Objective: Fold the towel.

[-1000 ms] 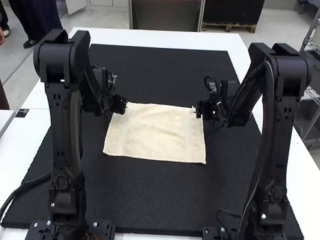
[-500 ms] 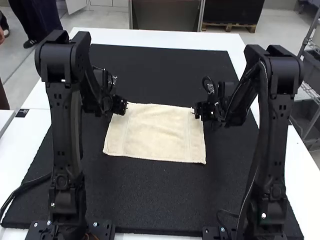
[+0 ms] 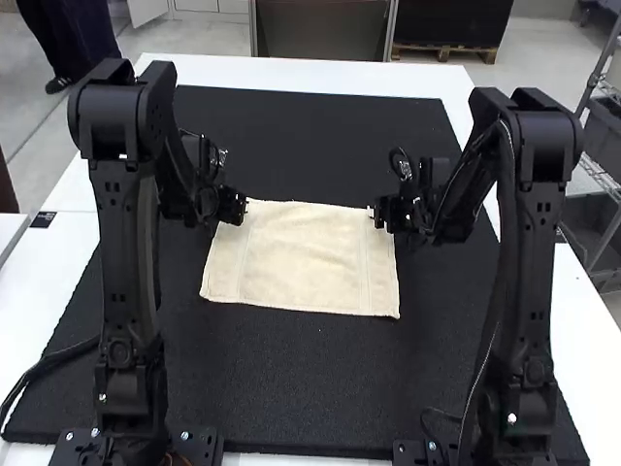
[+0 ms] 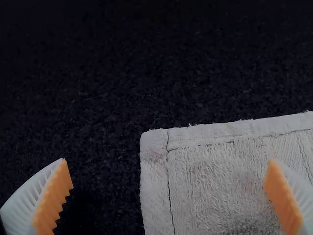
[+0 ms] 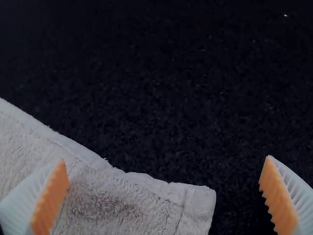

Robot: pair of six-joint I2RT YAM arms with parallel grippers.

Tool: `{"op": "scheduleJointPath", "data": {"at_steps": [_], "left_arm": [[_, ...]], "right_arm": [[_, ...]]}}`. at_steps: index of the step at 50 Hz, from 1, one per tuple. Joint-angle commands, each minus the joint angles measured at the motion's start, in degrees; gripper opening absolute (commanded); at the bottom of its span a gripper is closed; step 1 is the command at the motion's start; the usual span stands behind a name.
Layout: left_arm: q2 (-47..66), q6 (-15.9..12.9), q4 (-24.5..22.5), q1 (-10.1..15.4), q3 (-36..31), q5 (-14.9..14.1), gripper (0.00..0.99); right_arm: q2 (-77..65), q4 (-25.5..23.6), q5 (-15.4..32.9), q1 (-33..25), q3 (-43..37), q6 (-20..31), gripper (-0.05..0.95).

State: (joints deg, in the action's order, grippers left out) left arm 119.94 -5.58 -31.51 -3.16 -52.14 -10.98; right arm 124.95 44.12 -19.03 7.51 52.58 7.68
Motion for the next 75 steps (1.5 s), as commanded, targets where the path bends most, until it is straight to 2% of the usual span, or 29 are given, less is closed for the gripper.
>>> {"op": "scheduleJointPath", "data": {"at_steps": [1, 5, 8, 16, 18, 24, 30, 35, 41, 47, 51, 55, 61, 64, 68, 70, 75], "left_arm": [[0.65, -0.66, -0.13, -0.62, -0.95, -0.88, 0.905], [0.65, -0.57, -0.05, -0.62, -0.86, -0.88, 0.902], [0.73, -0.48, -0.05, -0.62, -0.86, -0.88, 0.864], [1.17, -0.39, 0.48, -0.62, -0.86, -0.88, 0.862], [1.26, -0.39, 0.92, -0.62, -0.86, -0.88, 0.861], [1.35, -0.3, 1.01, -0.62, -0.86, -0.88, 0.77], [1.52, -0.39, 1.54, -0.62, -0.86, -0.88, 0.767], [1.88, -0.48, 1.62, -0.62, -0.86, -0.88, 0.654], [2.05, -0.57, 1.89, -0.8, -0.86, -0.88, 0.654], [2.14, -0.74, 2.41, -0.88, -0.86, -0.88, 0.644], [2.23, -0.74, 2.33, -1.06, -0.86, -0.97, 0.492], [2.32, -0.74, 2.24, -1.24, -0.86, -1.15, 0.485], [2.4, -0.74, 2.33, -1.24, -0.86, -1.76, 0.487], [2.4, -0.74, 2.33, -1.32, -0.86, -1.76, 0.487], [2.49, -0.74, 2.33, -1.41, -0.86, -1.85, 0.49], [2.49, -0.74, 2.33, -1.5, -0.86, -1.94, 0.49], [2.49, -0.74, 2.24, -1.59, -0.86, -2.02, 0.492]], "right_arm": [[1.0, 0.18, -0.49, 0.84, 0.95, -0.74, 0.88], [1.27, 0.18, -0.49, 0.67, 0.86, -0.74, 0.88], [1.35, 0.18, -0.4, 0.58, 0.86, -0.92, 0.88], [1.53, 0.18, -0.22, 0.49, 0.95, -1.27, 0.88], [1.44, 0.09, -0.13, 0.49, 0.95, -1.44, 0.84], [1.44, 0.0, -0.31, 0.31, 1.39, -2.85, 0.83], [1.53, 0.0, -0.31, 0.14, 1.39, -2.94, 0.83], [1.62, 0.0, -1.01, -0.21, 1.39, -3.46, 0.75], [1.71, 0.0, -2.59, -0.56, 1.56, -4.17, 0.64], [2.06, 0.0, -3.91, -0.83, 1.65, -4.17, 0.49], [2.32, 0.0, -4.26, -0.83, 1.83, -4.17, 0.36], [2.76, -0.17, -4.97, -0.83, 2.0, -4.17, 0.34], [3.29, -0.09, -4.97, -0.83, 2.0, -4.17, 0.37], [3.55, -0.09, -4.88, -0.83, 2.09, -4.17, 0.5], [3.55, 0.0, -4.44, -0.74, 2.09, -4.08, 0.82], [3.55, 0.0, -4.35, -0.83, 2.0, -4.08, 0.91], [3.55, -0.09, -4.26, -0.65, 2.0, -3.99, 0.91]]}}
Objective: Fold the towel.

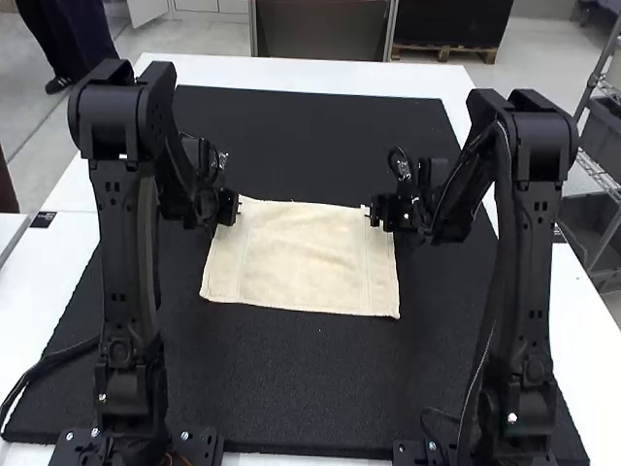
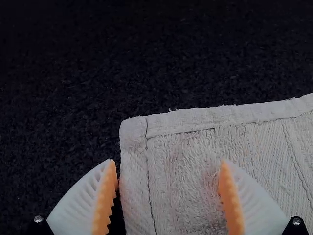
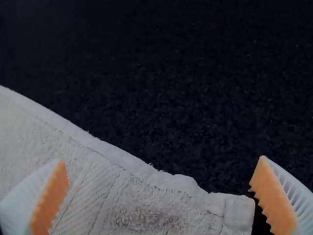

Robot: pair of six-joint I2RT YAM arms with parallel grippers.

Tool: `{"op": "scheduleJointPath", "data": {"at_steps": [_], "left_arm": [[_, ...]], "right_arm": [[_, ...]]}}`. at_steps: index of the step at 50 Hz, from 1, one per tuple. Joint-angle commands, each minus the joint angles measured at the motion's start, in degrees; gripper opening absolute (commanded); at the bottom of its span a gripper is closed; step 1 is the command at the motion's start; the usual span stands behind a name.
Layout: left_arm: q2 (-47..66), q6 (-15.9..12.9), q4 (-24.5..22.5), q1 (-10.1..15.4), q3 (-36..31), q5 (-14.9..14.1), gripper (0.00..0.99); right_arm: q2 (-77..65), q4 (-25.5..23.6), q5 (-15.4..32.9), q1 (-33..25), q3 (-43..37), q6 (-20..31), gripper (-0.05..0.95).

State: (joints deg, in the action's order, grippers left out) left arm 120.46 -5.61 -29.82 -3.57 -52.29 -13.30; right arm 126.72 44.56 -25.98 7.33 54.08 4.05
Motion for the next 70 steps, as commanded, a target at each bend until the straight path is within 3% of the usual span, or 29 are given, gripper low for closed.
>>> {"op": "scheduleJointPath", "data": {"at_steps": [1, 13, 43, 61, 70], "left_arm": [[1.97, -0.72, 0.64, -1.17, -0.71, 0.29, 0.492], [1.97, -0.72, 0.91, -1.17, -0.71, -0.06, 0.492], [1.88, -0.63, 1.26, -1.88, -0.71, -1.29, 0.49], [1.35, -0.63, 1.96, -1.88, -0.71, -1.99, 0.489], [1.26, -0.63, 2.49, -1.88, -0.71, -2.7, 0.489]], "right_arm": [[1.78, -0.52, 2.77, -0.39, 0.41, -0.28, 0.91], [1.52, -1.58, 5.94, 0.23, -0.21, 2.8, 0.9], [-8.06, -3.33, 6.47, -1.62, -5.22, 1.83, 0.9], [-7.36, -4.57, 7.52, 0.31, -6.62, 3.5, 0.9], [-5.6, -4.39, 7.43, 1.1, -5.92, 3.42, 0.72]]}}
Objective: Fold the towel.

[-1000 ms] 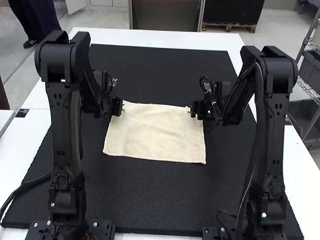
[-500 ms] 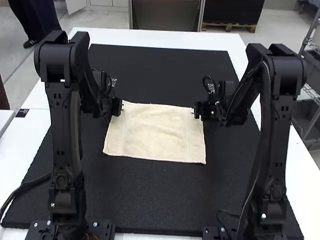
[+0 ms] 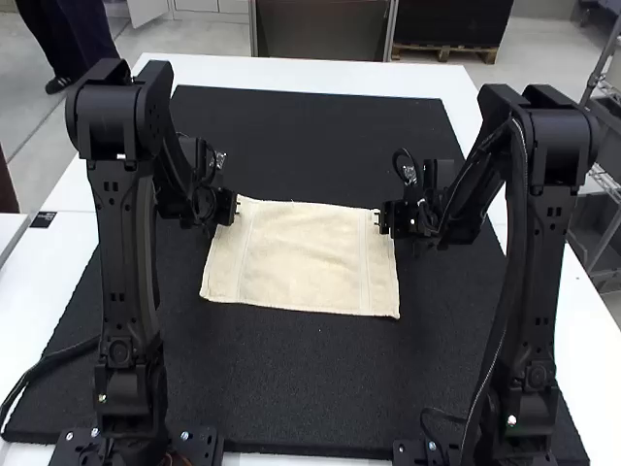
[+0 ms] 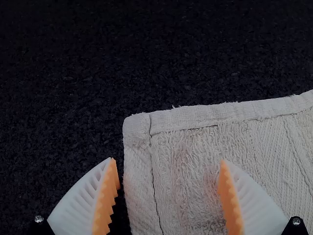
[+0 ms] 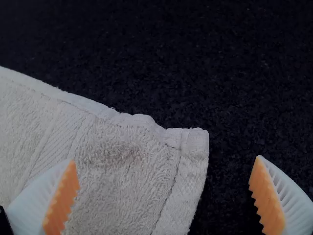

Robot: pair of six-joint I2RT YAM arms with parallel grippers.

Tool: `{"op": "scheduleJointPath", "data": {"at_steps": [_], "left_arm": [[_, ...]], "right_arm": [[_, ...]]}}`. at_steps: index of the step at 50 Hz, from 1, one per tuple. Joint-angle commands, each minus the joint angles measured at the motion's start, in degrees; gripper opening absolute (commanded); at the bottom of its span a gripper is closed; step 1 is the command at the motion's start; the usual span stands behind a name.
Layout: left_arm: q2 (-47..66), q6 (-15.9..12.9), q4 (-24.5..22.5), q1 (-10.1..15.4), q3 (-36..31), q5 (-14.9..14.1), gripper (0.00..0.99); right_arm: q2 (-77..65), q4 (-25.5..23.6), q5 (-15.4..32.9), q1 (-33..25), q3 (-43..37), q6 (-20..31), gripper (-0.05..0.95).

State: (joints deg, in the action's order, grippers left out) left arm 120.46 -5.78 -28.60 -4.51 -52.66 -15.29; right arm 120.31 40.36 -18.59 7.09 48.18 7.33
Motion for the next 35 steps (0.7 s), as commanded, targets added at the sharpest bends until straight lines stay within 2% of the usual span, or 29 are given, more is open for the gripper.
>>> {"op": "scheduleJointPath", "data": {"at_steps": [1, 6, 10, 12, 13, 18, 22, 35], "left_arm": [[1.18, -0.46, 1.27, -0.94, -0.33, -0.8, 0.487], [1.18, -0.46, 1.35, -0.94, -0.25, -0.88, 0.485], [1.18, -0.46, 1.27, -0.85, -0.25, -1.15, 0.482], [1.18, -0.46, 1.27, -0.67, -0.25, -1.15, 0.48], [1.18, -0.46, 1.27, -0.67, -0.25, -1.15, 0.464], [1.18, -0.46, 1.0, -0.76, -0.16, -1.15, 0.231], [1.18, -0.46, 0.47, -0.94, 0.02, -1.32, 0.018], [0.74, -0.46, -1.02, -0.94, 1.07, -3.08, 0.02]], "right_arm": [[0.89, -0.19, 0.04, 1.43, 0.07, 0.23, 0.68], [0.98, -0.1, -0.75, 1.26, 0.07, 0.23, 0.47], [0.98, -0.1, -2.06, 1.17, 0.07, 0.23, 0.21], [0.98, -0.19, -2.5, 1.17, 0.16, 0.23, 0.17], [0.98, -0.19, -2.5, 1.17, 0.24, 0.23, 0.15], [0.98, -0.28, -2.86, 1.08, 0.24, 0.31, -0.02], [0.98, -0.28, -2.94, 0.91, 0.24, 0.4, -0.02], [0.8, 0.33, -4.88, 0.11, -0.11, -0.3, -0.02]]}}
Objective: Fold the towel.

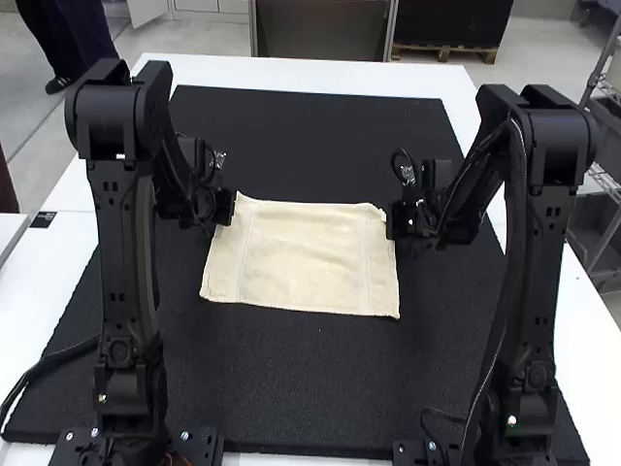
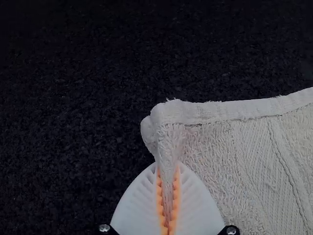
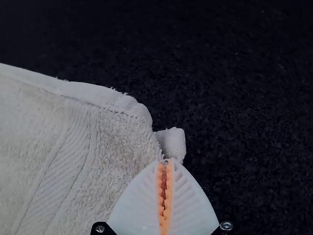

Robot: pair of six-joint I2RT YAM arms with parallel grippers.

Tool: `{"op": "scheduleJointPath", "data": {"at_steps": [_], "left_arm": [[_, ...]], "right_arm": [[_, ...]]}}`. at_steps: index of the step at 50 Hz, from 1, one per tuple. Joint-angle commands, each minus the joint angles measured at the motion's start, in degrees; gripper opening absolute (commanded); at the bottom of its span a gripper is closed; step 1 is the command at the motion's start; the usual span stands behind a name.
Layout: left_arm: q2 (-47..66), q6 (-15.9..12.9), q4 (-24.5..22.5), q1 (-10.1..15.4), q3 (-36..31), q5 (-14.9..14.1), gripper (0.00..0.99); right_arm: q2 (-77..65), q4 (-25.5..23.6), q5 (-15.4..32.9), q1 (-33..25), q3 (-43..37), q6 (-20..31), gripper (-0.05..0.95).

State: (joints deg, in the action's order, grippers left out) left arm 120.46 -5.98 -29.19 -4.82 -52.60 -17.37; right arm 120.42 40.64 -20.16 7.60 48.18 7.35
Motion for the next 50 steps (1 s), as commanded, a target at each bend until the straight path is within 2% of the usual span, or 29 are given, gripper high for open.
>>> {"op": "scheduleJointPath", "data": {"at_steps": [1, 12, 44, 50], "left_arm": [[0.65, -0.26, -0.43, -0.63, 1.01, -1.27, 0.02], [-1.99, -0.26, -0.52, -0.63, 1.53, -2.23, 0.018], [-9.37, -0.26, -1.48, -0.63, 6.81, -4.7, 0.018], [-11.22, -0.26, -1.31, -1.77, 8.3, -4.78, 0.018]], "right_arm": [[0.69, 0.23, -3.66, -0.48, -0.11, -0.59, -0.02], [-0.98, 0.67, -5.94, -2.06, 0.16, -2.26, -0.02], [-8.71, 0.58, -9.54, -4.96, -2.66, -2.43, -0.02], [-10.47, 0.4, -10.34, -5.13, -3.8, -2.43, -0.02]]}}
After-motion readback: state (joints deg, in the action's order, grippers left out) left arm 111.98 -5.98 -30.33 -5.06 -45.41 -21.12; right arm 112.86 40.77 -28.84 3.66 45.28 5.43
